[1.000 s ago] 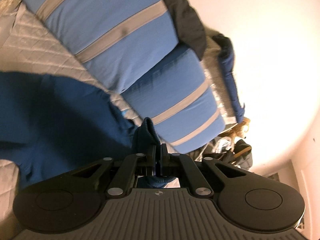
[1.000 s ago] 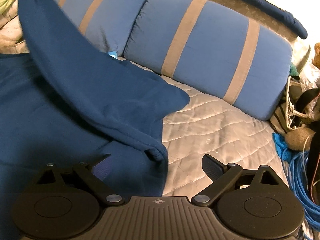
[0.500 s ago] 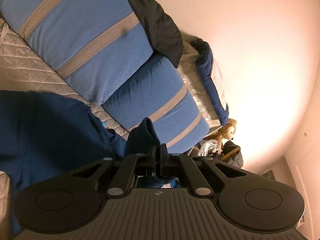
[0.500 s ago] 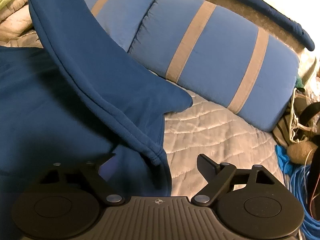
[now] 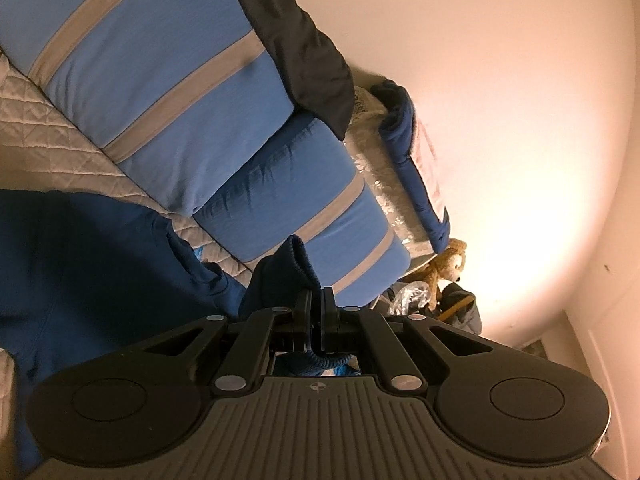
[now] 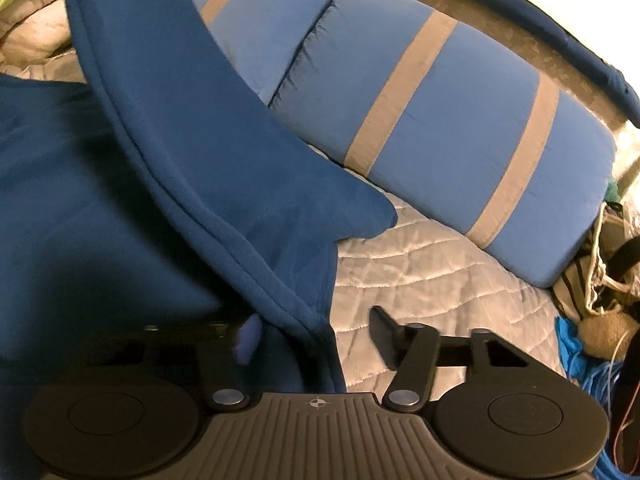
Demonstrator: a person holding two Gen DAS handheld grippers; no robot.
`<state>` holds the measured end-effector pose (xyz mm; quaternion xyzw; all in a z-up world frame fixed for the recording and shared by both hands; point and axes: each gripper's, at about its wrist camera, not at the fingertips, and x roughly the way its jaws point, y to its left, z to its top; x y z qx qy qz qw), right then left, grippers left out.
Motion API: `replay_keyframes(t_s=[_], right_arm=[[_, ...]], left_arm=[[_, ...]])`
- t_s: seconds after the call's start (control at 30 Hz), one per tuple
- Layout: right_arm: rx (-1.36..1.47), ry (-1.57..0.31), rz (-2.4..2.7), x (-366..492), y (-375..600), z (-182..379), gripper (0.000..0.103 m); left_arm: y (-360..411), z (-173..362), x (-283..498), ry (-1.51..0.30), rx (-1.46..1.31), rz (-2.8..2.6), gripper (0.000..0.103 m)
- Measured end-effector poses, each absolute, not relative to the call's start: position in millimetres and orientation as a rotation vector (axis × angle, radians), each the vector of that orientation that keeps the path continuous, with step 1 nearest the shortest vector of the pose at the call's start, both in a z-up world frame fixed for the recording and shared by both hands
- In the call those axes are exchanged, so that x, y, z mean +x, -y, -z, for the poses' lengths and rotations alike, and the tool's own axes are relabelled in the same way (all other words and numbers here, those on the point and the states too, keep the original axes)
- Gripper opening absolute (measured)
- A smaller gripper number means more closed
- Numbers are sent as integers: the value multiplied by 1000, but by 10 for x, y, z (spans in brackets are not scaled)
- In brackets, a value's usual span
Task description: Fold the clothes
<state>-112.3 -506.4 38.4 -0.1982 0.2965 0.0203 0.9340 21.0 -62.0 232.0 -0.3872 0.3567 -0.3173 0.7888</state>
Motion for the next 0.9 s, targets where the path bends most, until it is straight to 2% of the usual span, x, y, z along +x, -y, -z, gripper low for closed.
replay_keyframes(t_s=[0.03, 0.1, 0.2, 0.57, 0.9], right_arm=[[-411, -605, -46, -1120, 5055, -390, 48], [-425, -601, -60, -1124, 5040, -405, 28], [-451, -591, -65, -1139, 5033, -428, 17], [-470, -568, 8, -1164, 5163, -532, 13], [-509, -569, 32, -1201, 5152, -474, 13]], left_arm=[[611, -2317, 208, -768, -833, 681, 4], [591, -2313, 203, -767, -832, 676, 4], [531, -2284, 198, -767, -833, 660, 4], [280, -2000, 201, -791, -793, 590, 4], [28, -1280, 133, -879, -776, 516, 4]])
